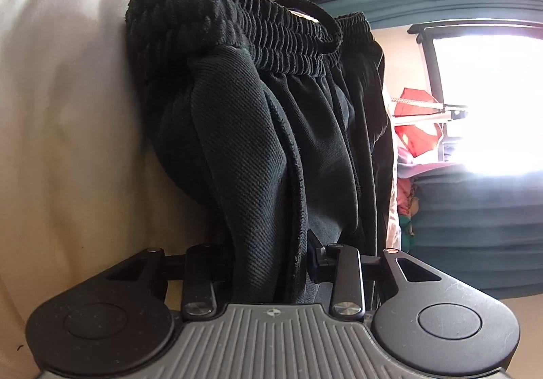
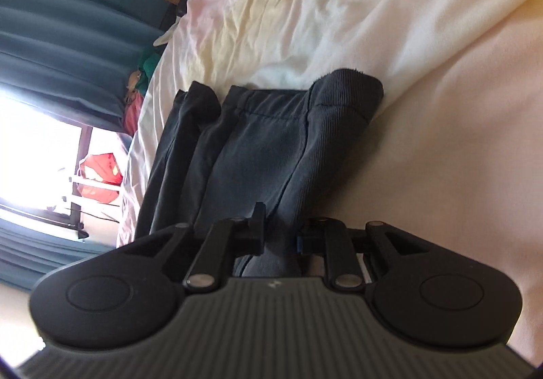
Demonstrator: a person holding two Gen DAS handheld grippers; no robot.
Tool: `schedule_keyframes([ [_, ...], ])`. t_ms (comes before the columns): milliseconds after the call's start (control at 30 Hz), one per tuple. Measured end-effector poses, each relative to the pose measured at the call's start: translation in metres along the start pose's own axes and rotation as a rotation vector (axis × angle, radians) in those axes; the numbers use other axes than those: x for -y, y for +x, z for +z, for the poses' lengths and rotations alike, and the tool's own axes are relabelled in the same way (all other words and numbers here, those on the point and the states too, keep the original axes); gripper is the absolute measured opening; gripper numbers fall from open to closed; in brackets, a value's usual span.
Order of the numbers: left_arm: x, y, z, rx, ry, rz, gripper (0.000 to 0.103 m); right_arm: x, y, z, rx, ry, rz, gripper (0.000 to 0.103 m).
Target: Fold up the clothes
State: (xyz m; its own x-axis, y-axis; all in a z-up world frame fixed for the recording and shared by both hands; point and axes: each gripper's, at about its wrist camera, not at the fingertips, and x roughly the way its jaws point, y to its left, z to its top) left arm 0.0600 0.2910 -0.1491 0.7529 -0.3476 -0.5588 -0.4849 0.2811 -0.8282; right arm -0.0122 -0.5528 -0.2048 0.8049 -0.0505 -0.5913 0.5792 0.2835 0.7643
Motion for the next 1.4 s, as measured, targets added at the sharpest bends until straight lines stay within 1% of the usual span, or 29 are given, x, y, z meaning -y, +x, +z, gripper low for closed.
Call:
schedule_keyframes([
  [67,0.002,0.000,0.003,0.026,-0.005,-0.031,0.019,-0.007,-0.006,0.002,0.071,-0.049,-0.002,0.016],
  [100,0.003,0.000,0.004,0.039,-0.003,-0.047,0.014,-0.013,-0.012,0.001,0.113,-0.083,0.014,0.014],
  [133,0.005,0.000,0.005,0.052,-0.001,-0.063,0.012,-0.018,-0.018,0.000,0.155,-0.118,0.032,0.009],
  [167,0.007,0.001,0.006,0.064,0.000,-0.079,0.011,-0.022,-0.023,0.000,0.190,-0.147,0.058,0.008],
  [300,0.016,-0.001,0.006,0.106,0.015,-0.148,0.009,-0.041,-0.040,-0.006,0.286,-0.238,0.092,0.008],
  [367,0.021,-0.002,0.006,0.122,0.025,-0.185,0.008,-0.042,-0.042,-0.005,0.293,-0.231,0.090,0.008],
  [500,0.036,-0.009,0.007,0.151,0.055,-0.216,0.006,-0.033,-0.046,0.000,0.275,-0.179,0.073,0.007],
  [567,0.045,-0.011,0.009,0.164,0.066,-0.226,0.006,-0.038,-0.048,0.004,0.277,-0.166,0.076,0.007],
  [633,0.069,-0.009,0.015,0.170,0.087,-0.221,0.006,-0.054,-0.045,0.009,0.290,-0.156,0.089,0.007],
  [700,0.106,-0.007,0.025,0.178,0.152,-0.193,0.006,-0.082,-0.037,0.016,0.305,-0.183,0.100,0.007],
  [767,0.149,0.004,0.037,0.189,0.196,-0.171,0.006,-0.119,-0.019,0.026,0.315,-0.212,0.107,0.007],
  [867,0.209,0.040,0.059,0.216,0.254,-0.098,0.006,-0.174,0.023,0.044,0.328,-0.262,0.088,0.007],
  [900,0.230,0.057,0.065,0.227,0.282,-0.061,0.007,-0.190,0.041,0.050,0.343,-0.288,0.077,0.007],
  [967,0.269,0.104,0.078,0.244,0.358,0.037,0.007,-0.217,0.077,0.059,0.364,-0.330,0.051,0.007],
  [1067,0.304,0.178,0.094,0.243,0.424,0.148,0.007,-0.247,0.145,0.066,0.359,-0.376,-0.024,0.007],
  [1100,0.312,0.204,0.099,0.244,0.439,0.179,0.007,-0.251,0.165,0.066,0.357,-0.393,-0.041,0.007],
  [1167,0.314,0.253,0.106,0.243,0.445,0.219,0.007,-0.254,0.204,0.066,0.343,-0.445,-0.096,0.007],
  [1267,0.304,0.314,0.122,0.232,0.457,0.274,0.007,-0.244,0.247,0.070,0.309,-0.428,-0.126,0.007],
  [1333,0.292,0.336,0.128,0.217,0.476,0.309,0.008,-0.239,0.271,0.071,0.281,-0.448,-0.142,0.007],
  [1400,0.277,0.351,0.130,0.201,0.497,0.339,0.010,-0.235,0.285,0.071,0.252,-0.453,-0.142,0.009],
])
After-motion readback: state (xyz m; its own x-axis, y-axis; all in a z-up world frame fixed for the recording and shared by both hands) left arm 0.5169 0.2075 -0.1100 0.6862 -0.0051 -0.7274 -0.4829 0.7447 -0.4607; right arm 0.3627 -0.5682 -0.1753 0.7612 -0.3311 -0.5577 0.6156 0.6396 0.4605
